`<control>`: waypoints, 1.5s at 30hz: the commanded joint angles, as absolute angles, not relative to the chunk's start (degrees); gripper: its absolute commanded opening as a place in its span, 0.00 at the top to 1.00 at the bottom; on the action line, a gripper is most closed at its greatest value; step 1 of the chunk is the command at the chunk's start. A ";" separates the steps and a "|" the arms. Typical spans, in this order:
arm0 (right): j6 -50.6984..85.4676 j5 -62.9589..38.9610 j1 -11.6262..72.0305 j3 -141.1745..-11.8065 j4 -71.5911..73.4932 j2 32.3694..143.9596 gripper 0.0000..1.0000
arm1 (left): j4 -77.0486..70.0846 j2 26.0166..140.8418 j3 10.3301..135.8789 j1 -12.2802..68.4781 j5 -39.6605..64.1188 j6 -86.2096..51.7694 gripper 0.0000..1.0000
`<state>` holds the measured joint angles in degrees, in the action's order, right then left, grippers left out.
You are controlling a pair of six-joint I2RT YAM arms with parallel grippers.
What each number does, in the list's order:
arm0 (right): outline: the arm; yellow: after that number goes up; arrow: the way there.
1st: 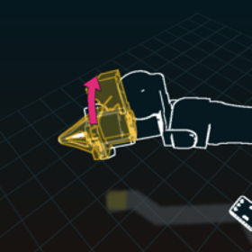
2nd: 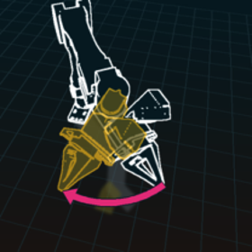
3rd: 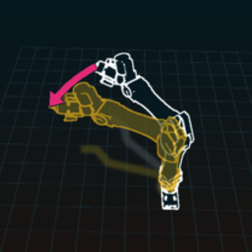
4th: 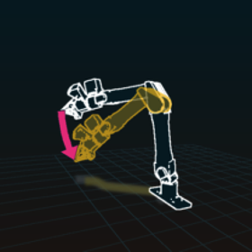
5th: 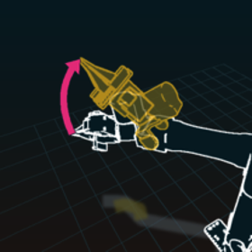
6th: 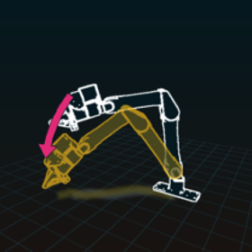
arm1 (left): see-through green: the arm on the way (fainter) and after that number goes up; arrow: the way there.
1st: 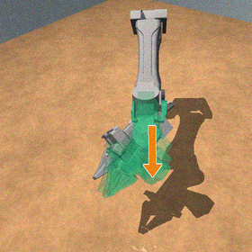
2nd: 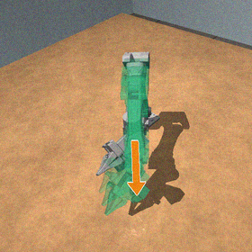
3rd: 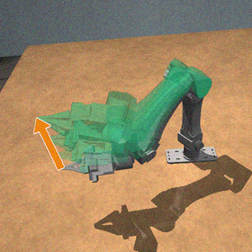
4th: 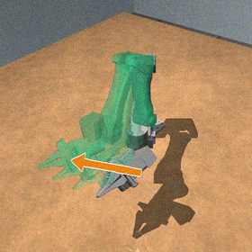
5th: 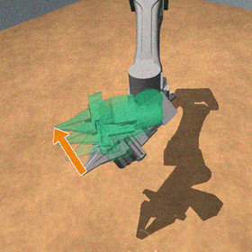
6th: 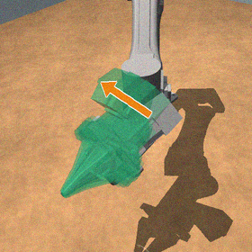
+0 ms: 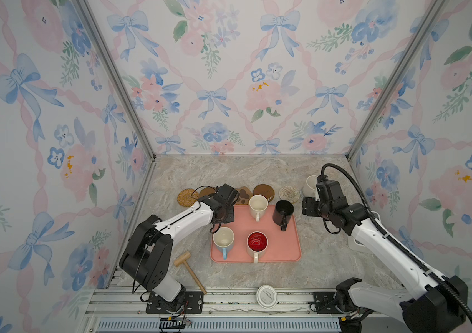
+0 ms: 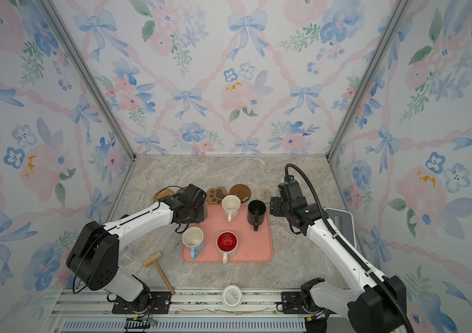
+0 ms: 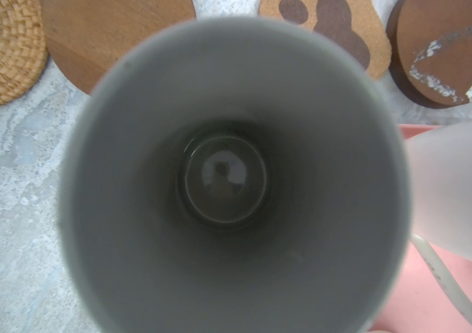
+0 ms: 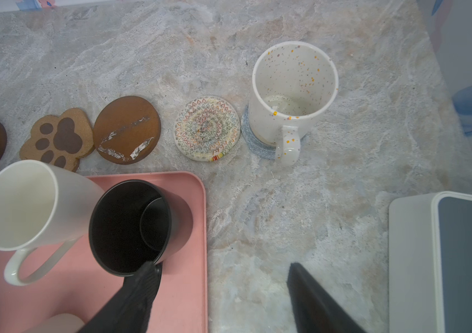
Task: Place cups on coasters
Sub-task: Pick up the cup from the tray.
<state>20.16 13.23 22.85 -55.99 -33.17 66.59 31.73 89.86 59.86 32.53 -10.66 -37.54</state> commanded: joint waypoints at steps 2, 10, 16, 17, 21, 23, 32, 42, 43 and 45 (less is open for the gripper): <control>20.61 12.52 22.44 -55.11 -33.32 65.75 0.25 | 31.06 91.79 60.95 31.85 -13.01 -36.48 0.74; 20.62 12.65 22.49 -54.89 -33.39 65.87 0.25 | 31.09 92.65 61.43 31.76 -13.40 -35.95 0.83; 20.82 12.66 22.46 -54.67 -33.41 65.74 0.25 | 31.07 93.06 61.96 31.80 -13.45 -35.34 1.00; 20.87 12.66 22.48 -54.65 -33.51 65.75 0.25 | 31.03 93.16 62.17 31.66 -13.50 -35.17 1.00; 20.88 12.74 22.46 -54.58 -33.57 65.63 0.25 | 31.08 93.23 62.66 31.82 -13.58 -34.63 1.00; 20.83 12.74 22.48 -54.59 -33.69 65.48 0.25 | 31.07 92.76 62.84 32.04 -14.36 -34.64 1.00; 21.15 12.72 22.48 -54.23 -33.49 65.52 0.25 | 30.90 89.07 62.58 33.44 -19.71 -34.27 1.00; 21.43 12.14 22.55 -54.37 -33.19 66.21 0.26 | 30.33 87.05 62.88 33.55 -20.92 -34.63 1.00; 21.44 12.06 22.57 -54.40 -33.14 66.18 0.26 | 30.16 86.99 63.01 33.52 -20.90 -34.63 1.00; 21.39 11.96 22.55 -54.40 -33.14 66.21 0.26 | 29.81 86.77 63.27 33.42 -20.78 -34.63 1.00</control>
